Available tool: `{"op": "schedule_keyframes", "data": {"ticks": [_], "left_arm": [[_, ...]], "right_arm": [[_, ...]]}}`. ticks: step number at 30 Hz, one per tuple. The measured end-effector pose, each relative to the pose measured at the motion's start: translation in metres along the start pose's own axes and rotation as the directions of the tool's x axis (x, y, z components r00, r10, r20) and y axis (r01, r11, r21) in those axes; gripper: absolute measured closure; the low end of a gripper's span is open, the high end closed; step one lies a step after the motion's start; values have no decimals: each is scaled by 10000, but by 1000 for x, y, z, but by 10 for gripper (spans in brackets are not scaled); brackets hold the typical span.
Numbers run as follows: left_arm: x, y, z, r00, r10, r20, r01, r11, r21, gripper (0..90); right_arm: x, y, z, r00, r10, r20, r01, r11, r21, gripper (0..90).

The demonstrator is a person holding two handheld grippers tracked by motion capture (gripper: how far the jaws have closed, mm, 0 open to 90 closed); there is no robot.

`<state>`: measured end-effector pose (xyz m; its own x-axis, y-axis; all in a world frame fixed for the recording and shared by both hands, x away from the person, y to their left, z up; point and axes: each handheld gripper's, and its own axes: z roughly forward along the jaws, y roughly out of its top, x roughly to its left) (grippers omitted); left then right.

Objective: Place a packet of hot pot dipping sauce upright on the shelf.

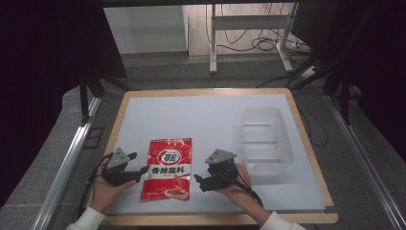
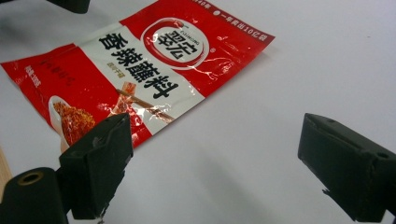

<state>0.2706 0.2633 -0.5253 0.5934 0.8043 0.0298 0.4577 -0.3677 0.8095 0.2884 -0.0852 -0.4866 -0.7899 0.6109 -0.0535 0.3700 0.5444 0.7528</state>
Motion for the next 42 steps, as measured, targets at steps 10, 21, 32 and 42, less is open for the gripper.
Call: {"op": "schedule_keyframes", "data": {"ticks": [10,21,32,42], "left_arm": [[-5,-2,-2,9997,81,215,-81,10000,-19,286],[-3,-6,-6,9998,3,215,-1,10000,-87,286],[-3,-7,-7,9997,-34,234,34,10000,-9,285],[-1,-5,-6,9995,-77,321,80,9999,-99,285]], "right_arm": [[-3,9,-13,9996,-278,82,279,9994,-209,143],[6,33,-15,9933,-1104,-347,1103,9939,-35,144],[-2,40,-13,9941,-827,-708,830,9965,13,159],[-13,64,-4,9923,-843,-913,877,9955,345,154]]}}
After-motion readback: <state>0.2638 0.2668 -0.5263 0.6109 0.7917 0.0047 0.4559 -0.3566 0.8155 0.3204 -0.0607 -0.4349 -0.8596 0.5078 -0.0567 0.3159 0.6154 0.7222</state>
